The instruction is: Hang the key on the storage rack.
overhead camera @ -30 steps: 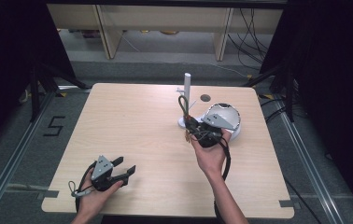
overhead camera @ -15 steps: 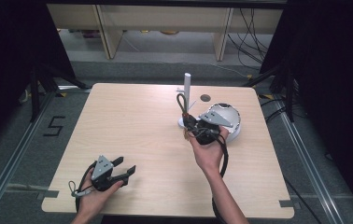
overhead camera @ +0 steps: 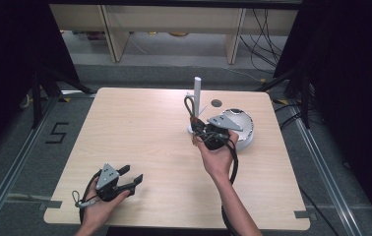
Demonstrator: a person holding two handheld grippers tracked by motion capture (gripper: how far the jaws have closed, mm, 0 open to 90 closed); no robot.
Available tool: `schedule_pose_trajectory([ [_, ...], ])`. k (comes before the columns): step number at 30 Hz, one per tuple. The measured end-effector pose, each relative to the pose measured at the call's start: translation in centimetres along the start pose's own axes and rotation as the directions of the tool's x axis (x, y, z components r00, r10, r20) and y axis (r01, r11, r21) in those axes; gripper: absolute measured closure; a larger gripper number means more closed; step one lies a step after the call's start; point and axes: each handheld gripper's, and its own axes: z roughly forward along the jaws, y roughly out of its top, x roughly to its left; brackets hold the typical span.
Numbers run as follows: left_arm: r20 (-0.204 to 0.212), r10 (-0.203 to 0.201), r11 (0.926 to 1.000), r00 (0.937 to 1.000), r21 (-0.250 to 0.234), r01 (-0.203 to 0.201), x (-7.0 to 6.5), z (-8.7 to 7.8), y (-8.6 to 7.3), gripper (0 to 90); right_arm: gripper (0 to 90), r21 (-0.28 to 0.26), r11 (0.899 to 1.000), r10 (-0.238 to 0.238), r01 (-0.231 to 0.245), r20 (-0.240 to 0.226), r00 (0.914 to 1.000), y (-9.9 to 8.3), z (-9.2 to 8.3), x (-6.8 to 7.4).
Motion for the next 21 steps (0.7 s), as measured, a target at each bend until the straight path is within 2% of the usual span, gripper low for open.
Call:
schedule_pose_trajectory([
  [3, 0.001, 0.003, 1.0000, 1.0000, 0.000, -0.003, -0.01, 0.01, 0.00, 35.9, 78.8, 0.000, 1.000, -0.005, 0.005, -0.001, 1.0000, 0.05, 0.05, -0.02],
  [4, 0.002, 0.001, 1.0000, 1.0000, -0.001, -0.001, -0.02, 0.02, 0.00, 35.9, 78.8, 0.003, 1.000, 0.016, -0.016, 0.000, 0.9999, 0.04, 0.01, 0.08],
  [10, 0.000, 0.001, 1.0000, 1.0000, 0.000, -0.001, -0.01, 0.00, 0.00, 35.9, 78.8, -0.005, 1.000, -0.012, 0.012, 0.000, 0.9999, 0.23, 0.25, 0.01],
  [12, 0.000, 0.000, 1.0000, 1.0000, 0.000, 0.000, 0.01, 0.00, 0.00, 35.8, 78.9, -0.006, 1.000, 0.012, -0.012, -0.003, 0.9999, 0.32, 0.26, 0.17],
  [19, 0.001, 0.001, 1.0000, 1.0000, 0.000, -0.001, 0.00, -0.01, 0.00, 35.9, 78.8, -0.011, 1.000, -0.010, 0.010, 0.002, 0.9999, 0.64, 0.49, 0.17],
  [21, 0.001, 0.004, 1.0000, 1.0000, 0.000, -0.004, 0.00, -0.01, 0.00, 35.9, 78.9, -0.006, 1.000, 0.004, -0.004, 0.005, 1.0000, 0.68, 0.50, 0.24],
])
